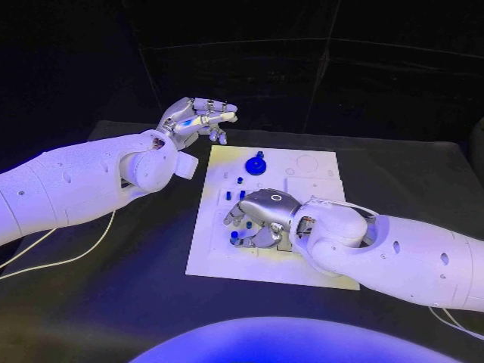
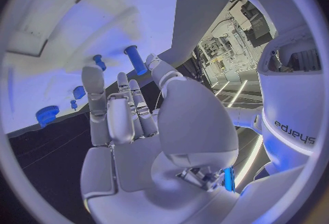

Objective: Assemble the parts on the task board

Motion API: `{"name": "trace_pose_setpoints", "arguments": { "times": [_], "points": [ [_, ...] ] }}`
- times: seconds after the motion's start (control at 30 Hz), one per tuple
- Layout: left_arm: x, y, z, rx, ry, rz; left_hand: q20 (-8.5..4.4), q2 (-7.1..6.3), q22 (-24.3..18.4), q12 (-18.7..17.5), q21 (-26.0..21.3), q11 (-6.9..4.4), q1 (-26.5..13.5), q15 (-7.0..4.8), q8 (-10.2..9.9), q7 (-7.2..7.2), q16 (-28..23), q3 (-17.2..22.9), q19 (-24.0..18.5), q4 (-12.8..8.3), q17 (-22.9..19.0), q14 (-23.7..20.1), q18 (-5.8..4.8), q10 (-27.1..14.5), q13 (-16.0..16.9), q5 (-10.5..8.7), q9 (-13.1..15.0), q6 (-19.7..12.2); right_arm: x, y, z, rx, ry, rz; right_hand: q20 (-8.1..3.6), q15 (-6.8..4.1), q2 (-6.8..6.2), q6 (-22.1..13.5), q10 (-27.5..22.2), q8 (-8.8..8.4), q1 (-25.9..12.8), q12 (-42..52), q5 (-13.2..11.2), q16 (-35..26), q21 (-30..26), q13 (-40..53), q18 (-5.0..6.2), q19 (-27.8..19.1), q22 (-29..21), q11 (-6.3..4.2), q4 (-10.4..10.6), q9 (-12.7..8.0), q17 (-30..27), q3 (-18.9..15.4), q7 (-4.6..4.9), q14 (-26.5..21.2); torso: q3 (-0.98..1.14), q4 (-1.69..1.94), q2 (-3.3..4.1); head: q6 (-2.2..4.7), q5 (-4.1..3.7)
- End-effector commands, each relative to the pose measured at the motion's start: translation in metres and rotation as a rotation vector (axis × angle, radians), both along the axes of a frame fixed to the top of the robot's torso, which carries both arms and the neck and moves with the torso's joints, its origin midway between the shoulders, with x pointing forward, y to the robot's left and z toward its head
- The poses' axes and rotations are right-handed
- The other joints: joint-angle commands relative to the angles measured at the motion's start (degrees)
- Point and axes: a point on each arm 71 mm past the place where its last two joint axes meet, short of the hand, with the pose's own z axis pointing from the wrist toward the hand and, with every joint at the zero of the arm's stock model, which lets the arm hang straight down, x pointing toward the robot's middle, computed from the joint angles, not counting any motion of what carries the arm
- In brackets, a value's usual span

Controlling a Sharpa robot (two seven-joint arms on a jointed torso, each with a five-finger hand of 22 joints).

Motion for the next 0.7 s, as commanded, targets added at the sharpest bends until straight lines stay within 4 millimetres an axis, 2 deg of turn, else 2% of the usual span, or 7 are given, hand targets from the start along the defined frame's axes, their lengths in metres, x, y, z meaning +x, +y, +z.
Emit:
{"name": "trace_pose_setpoints", "arguments": {
  "times": [0.03,0.27,0.37,0.4,0.47,0.57,0.7],
  "points": [
    [0.0,-0.001,0.001,-0.009,0.001,-0.013,0.11,0.19,-0.11,0.42,-0.36,-0.13,0.02,-0.04,0.22,-0.14,-0.29,-0.27,0.01,0.02,-0.09,-0.44,0.71,-0.45,0.06,0.1,-0.06,-0.46,-0.001,-0.009,0.011,0.11,-0.041,-0.039,-0.13,0.27,0.1,0.24,-0.38,0.24,0.41,0.74,0.48,-0.32,-0.54,0.08,0.55,-0.25,-0.52,-0.03,0.13,0.13,-0.3,-1.37,0.1,1.3,0.02,-0.14,-0.07,0.24,-0.39],
    [0.0,0.0,0.001,-0.008,0.002,-0.013,0.11,0.18,-0.12,0.44,-0.37,-0.12,0.0,-0.04,0.23,-0.14,-0.29,-0.31,0.02,0.03,-0.11,-0.46,0.71,-0.47,0.06,0.09,-0.05,-0.47,0.006,-0.061,0.023,0.16,0.09,-0.213,-0.54,-0.25,0.74,3.15,2.55,1.03,0.21,4.14,1.55,0.37,-0.15,0.47,0.41,0.5,0.26,-0.75,1.56,0.48,0.91,-5.88,-0.42,1.69,-0.15,-0.4,-0.28,1.04,-1.75],
    [0.0,0.001,0.001,-0.007,0.004,-0.012,0.11,0.18,-0.12,0.44,-0.37,-0.12,0.0,-0.04,0.23,-0.14,-0.29,-0.31,0.02,0.03,-0.11,-0.46,0.71,-0.47,0.06,0.09,-0.05,-0.47,0.011,-0.093,0.026,0.18,0.184,-0.332,-1.23,-1.32,1.36,6.66,10.65,2.77,-0.71,9.19,2.99,2.11,1.84,2.65,-0.11,2.65,3.96,-2.3,2.72,1.06,4.05,-7.17,-1.32,2.49,-0.26,-0.75,-0.42,1.36,-2.63],
    [0.0,0.001,0.0,-0.007,0.004,-0.013,0.11,0.18,-0.12,0.44,-0.37,-0.12,0.0,-0.04,0.23,-0.14,-0.29,-0.31,0.02,0.03,-0.11,-0.46,0.71,-0.47,0.06,0.09,-0.05,-0.47,0.012,-0.102,0.026,0.18,0.206,-0.364,-1.54,-1.7,1.23,7.09,12.52,3.02,-0.95,10.55,3.52,2.57,2.3,3.41,-0.24,3.15,4.82,-2.78,2.92,1.11,4.92,-7.59,-1.7,2.69,-0.26,-0.71,-0.39,1.46,-3.04],
    [0.0,0.001,0.0,-0.005,0.006,-0.013,0.11,0.18,-0.12,0.44,-0.37,-0.12,0.0,-0.04,0.23,-0.14,-0.29,-0.31,0.02,0.03,-0.11,-0.46,0.71,-0.47,0.06,0.09,-0.05,-0.47,0.014,-0.122,0.025,0.168,0.258,-0.44,-2.56,-2.77,0.74,7.85,16.89,3.67,-1.8,14.85,5.05,3.44,3.29,6.17,-0.53,4.23,6.54,-4.01,3.55,1.23,6.46,-9.06,-2.76,3.02,-0.35,-0.98,-0.53,1.69,-3.82],
    [-0.001,0.001,-0.001,-0.004,0.007,-0.013,0.12,0.16,-0.13,0.49,-0.38,-0.12,-0.04,-0.03,0.26,-0.13,-0.32,-0.39,0.04,0.05,-0.19,-0.5,0.71,-0.48,0.07,0.09,-0.05,-0.47,0.014,-0.144,0.022,0.134,0.304,-0.524,-4.08,-3.94,1.32,8.03,17.59,5.23,-3.14,24.97,8.39,4.47,4.78,15.98,-1.02,5.82,9.27,-5.24,5.69,1.43,8.15,-12.38,-3.86,3.3,-0.5,-1.46,-0.66,1.89,-4.31],
    [-0.001,0.001,-0.001,-0.004,0.008,-0.014,0.12,0.16,-0.13,0.49,-0.38,-0.12,-0.04,-0.03,0.26,-0.13,-0.32,-0.39,0.04,0.05,-0.19,-0.5,0.71,-0.48,0.07,0.09,-0.05,-0.47,0.011,-0.167,0.021,0.073,0.317,-0.614,-4.09,-3.94,2.17,7.42,16.49,6.93,-3.88,38.15,9.11,5.87,6.15,32.03,-1.58,7.06,12.07,-5.31,8.2,1.65,10.94,-16.26,-3.95,3.68,-0.52,-1.86,-0.72,2.1,-5.13]
  ]
}}
